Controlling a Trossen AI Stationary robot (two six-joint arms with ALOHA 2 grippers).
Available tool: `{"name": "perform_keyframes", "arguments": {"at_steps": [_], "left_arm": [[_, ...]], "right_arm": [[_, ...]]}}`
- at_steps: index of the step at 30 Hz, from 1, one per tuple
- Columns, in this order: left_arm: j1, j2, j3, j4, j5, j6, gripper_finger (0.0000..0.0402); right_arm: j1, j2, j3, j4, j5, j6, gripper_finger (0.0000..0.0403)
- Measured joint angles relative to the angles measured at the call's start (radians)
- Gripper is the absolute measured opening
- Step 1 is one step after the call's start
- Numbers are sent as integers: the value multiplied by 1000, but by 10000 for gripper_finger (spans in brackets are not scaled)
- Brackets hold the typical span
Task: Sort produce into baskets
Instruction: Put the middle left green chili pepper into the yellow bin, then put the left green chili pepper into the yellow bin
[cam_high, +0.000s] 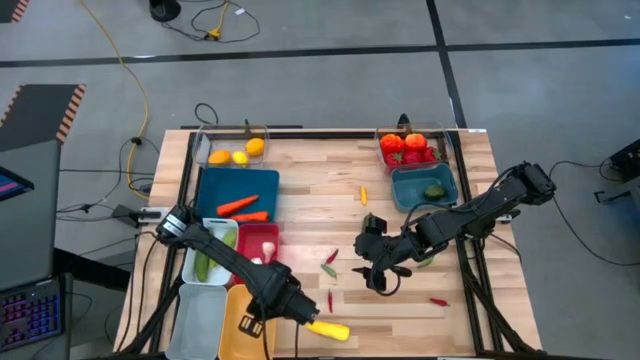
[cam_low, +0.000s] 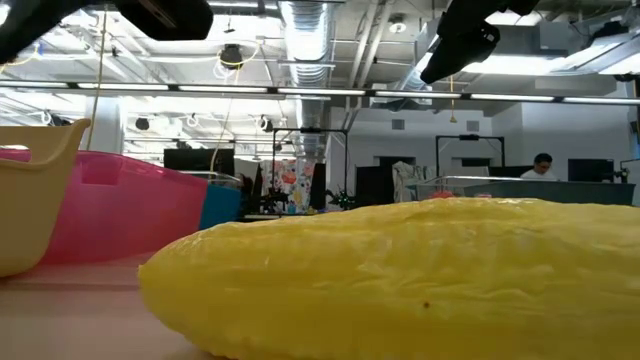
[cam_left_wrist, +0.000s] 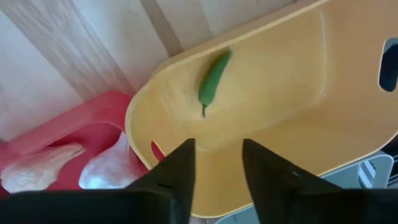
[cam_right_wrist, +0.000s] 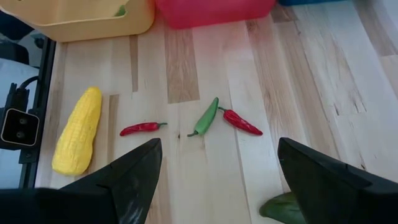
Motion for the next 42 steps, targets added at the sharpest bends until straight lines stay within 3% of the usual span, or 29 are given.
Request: {"name": "perform_keyframes", "arguments": {"at_steps": [6,15,20,31,42], "left_arm": [[6,0,0,-29,-4,47,173],[7,-9,0,-84,-101,103,170],[6,-78,0,-87,-137,122,170],[-10,-269,0,-43,-415,-65,170],[-91,-306,-2,-27,-605,-188,169]], "right_arm": [[3,0,0,8,-1,1,347],[-4,52,2,186,4,1,347],[-20,128,1,185,26,-64,347],[-58,309,1,244,25,-59,341],[-1,428,2,359,32,-6,319]]}}
